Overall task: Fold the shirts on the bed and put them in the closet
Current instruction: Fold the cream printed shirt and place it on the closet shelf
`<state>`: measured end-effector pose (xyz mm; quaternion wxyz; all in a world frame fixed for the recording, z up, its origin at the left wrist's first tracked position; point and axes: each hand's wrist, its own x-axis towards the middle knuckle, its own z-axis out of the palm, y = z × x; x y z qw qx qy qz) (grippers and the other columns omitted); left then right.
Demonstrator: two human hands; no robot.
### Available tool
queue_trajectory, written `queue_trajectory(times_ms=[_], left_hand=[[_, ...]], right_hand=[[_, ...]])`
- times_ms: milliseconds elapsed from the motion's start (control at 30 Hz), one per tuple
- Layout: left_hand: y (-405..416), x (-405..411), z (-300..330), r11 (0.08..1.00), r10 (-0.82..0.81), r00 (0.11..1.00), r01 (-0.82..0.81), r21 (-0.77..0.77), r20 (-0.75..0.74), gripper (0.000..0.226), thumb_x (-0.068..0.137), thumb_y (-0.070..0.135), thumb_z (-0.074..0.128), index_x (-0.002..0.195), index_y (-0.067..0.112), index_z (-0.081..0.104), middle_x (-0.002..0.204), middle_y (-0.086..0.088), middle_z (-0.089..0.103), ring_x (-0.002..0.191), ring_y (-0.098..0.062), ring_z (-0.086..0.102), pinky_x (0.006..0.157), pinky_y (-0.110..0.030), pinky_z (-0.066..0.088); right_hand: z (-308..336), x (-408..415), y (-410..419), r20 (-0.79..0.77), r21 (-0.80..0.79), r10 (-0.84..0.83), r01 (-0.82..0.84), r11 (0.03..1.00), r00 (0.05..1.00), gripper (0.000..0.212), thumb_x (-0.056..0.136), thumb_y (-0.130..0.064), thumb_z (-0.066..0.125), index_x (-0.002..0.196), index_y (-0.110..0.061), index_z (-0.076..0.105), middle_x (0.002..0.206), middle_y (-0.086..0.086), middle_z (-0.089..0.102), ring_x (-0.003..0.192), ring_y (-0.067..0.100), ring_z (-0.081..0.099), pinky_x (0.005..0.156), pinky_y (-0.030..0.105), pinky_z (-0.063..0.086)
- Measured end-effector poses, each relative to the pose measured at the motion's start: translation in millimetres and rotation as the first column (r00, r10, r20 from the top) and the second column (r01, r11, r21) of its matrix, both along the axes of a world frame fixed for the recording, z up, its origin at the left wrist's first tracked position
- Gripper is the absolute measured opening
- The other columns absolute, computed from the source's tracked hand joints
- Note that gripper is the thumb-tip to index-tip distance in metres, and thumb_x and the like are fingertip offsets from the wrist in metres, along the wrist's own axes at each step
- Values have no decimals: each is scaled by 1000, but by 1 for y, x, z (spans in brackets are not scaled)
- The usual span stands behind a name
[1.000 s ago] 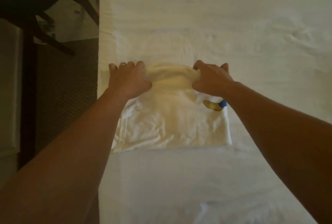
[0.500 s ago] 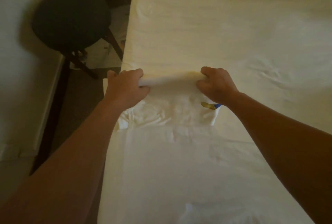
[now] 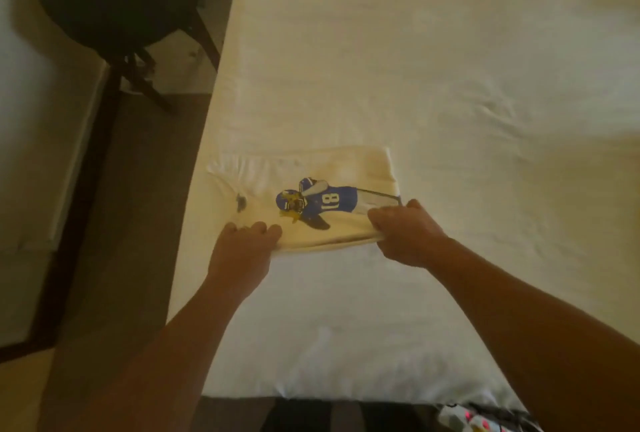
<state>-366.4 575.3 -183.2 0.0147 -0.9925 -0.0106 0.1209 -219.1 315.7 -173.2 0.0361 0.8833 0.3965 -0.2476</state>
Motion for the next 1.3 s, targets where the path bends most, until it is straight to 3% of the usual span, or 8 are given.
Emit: queue_trajectory(times_ms=[167,267,467,667,800,1133,1233,1300], left_hand=[[-27,-45,-33,999,-31,950,23,-29,-311,37,57,31,84,88,22,65,77,-2,64,68,-30,67,71,-39,48],[-26,-48,-33,995,-4,956,-24,-92,-294,42,67,53,63,93,20,65,87,-3,65,79,-33,67,74,-40,49],[-21,-42,-41,997,-77,986,73,-31,-148,34,66,32,88,88,15,68,82,-8,63,76,-37,65,64,-41,52],[-22,-42,-42,985,-166,979,161,-58,-116,23,72,19,86,86,17,68,75,-4,62,67,-31,64,60,-38,51],[-22,-49,-39,986,-161,979,153,-71,-126,28,69,16,86,89,15,66,73,-4,65,65,-30,65,61,-37,51],[-37,-55,-31,980,-163,958,129,-155,-234,14,90,29,56,90,16,62,65,-4,65,70,-29,61,75,-37,44],[-35,-40,-28,984,-11,929,-56,-171,-370,32,95,50,42,90,21,55,88,-3,69,91,-29,61,87,-38,42],[-27,-30,-32,953,196,939,-250,-170,-282,52,89,62,33,97,19,62,100,-5,67,96,-32,60,86,-40,42]], right_hand=[[-36,-40,-20,-309,-184,-37,-22,983,950,22,90,-34,60,110,-26,55,119,-5,60,113,21,57,100,35,41],[-39,-36,-15,-337,-154,-84,33,987,938,20,89,-41,59,98,-26,51,113,-3,63,106,23,61,93,35,51],[-51,-40,4,-205,-80,67,-85,993,976,45,92,-49,60,125,-18,55,121,-1,64,106,23,64,86,36,54],[-43,-41,4,-111,-110,237,-249,962,965,47,95,-49,56,134,-23,53,122,0,63,106,25,65,88,36,51],[-44,-45,7,-143,-173,290,-313,934,946,30,98,-31,54,125,-19,58,118,5,62,105,27,64,90,38,52],[-33,-36,3,-397,-228,44,-145,963,917,31,97,-32,51,115,-12,66,115,6,64,108,25,60,96,34,50],[-36,-27,15,-472,-272,-137,4,962,871,31,100,-35,50,112,-11,67,109,7,65,103,27,62,91,36,51],[-37,-17,18,-474,-230,-314,229,946,822,27,100,-33,49,98,-13,67,96,6,65,93,28,62,82,37,51]])
